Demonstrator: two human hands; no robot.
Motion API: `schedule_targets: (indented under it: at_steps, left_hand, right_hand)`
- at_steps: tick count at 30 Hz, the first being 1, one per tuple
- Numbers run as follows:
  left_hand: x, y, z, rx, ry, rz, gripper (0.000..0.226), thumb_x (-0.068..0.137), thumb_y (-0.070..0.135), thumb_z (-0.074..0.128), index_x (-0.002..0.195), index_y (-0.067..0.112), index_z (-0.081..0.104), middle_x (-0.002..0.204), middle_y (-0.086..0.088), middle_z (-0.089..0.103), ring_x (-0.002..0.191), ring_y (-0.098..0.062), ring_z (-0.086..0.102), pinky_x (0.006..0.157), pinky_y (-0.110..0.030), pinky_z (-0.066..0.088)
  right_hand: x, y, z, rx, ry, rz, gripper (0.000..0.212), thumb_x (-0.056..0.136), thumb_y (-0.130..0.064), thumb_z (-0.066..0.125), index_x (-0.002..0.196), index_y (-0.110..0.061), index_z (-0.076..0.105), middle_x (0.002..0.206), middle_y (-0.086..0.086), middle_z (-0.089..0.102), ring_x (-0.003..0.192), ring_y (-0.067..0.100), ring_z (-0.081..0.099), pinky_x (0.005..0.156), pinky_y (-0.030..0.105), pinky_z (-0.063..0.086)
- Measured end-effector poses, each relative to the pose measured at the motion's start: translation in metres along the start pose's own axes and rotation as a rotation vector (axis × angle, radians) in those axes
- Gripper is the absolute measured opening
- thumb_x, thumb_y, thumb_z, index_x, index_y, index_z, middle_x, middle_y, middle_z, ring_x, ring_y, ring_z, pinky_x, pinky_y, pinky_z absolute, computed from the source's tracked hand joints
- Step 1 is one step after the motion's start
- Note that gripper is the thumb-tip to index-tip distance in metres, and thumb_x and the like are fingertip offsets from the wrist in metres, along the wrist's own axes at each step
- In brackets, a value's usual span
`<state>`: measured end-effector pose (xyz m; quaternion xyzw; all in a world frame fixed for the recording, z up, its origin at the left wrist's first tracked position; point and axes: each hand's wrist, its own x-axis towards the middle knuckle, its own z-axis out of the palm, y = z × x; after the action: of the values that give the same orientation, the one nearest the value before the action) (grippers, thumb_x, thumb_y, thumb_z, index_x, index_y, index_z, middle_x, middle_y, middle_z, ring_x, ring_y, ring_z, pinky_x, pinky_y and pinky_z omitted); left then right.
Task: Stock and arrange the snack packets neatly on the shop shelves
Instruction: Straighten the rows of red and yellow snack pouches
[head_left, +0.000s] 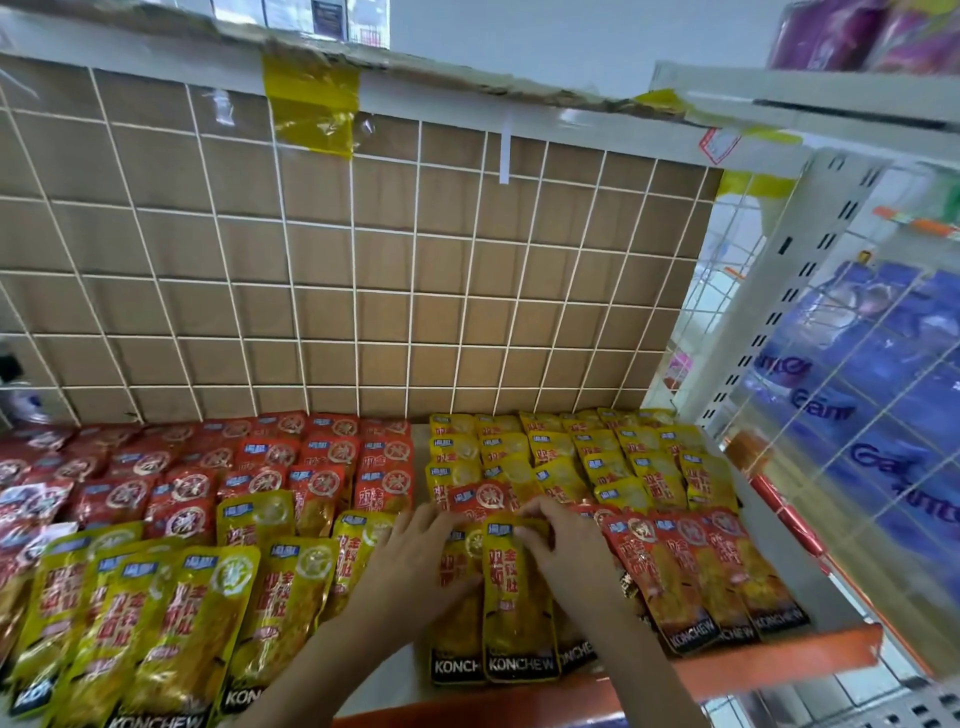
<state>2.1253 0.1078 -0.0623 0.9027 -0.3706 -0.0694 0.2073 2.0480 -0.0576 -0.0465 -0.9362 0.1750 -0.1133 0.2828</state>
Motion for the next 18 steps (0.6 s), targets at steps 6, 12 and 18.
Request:
schedule_targets:
  at_steps: [6,12,18]
  left_hand:
    - [0.005,-0.01,-0.002,-0.16,0.145,0.037,0.036,0.097,0.032,0.045,0.133,0.027,0.043,0.128,0.009,0.043,0.121,-0.011,0.037,0.1,-0.027,0.031]
    - [0.008,-0.012,0.0,-0.165,0.085,0.042,0.076,0.073,0.07,0.017,0.132,0.029,0.043,0.126,0.014,0.043,0.12,-0.006,0.037,0.099,-0.025,0.032]
    - [0.013,-0.008,-0.003,-0.177,0.091,0.075,0.043,0.095,0.045,0.044,0.135,0.03,0.039,0.13,0.013,0.041,0.12,-0.006,0.036,0.094,-0.019,0.028]
  right_hand:
    - [0.002,-0.013,0.004,0.003,-0.046,-0.028,0.017,0.09,-0.029,0.058,0.105,-0.022,0.06,0.092,-0.017,0.056,0.08,-0.004,0.051,0.07,0.008,0.04]
    - [0.0,-0.019,0.013,-0.096,-0.037,-0.064,0.019,0.09,-0.034,0.056,0.107,-0.025,0.059,0.106,-0.015,0.059,0.092,-0.001,0.051,0.075,0.008,0.036]
    - [0.0,-0.005,0.004,-0.028,0.073,-0.053,0.019,0.09,-0.033,0.056,0.106,-0.024,0.061,0.107,-0.013,0.057,0.096,0.001,0.05,0.082,0.015,0.041]
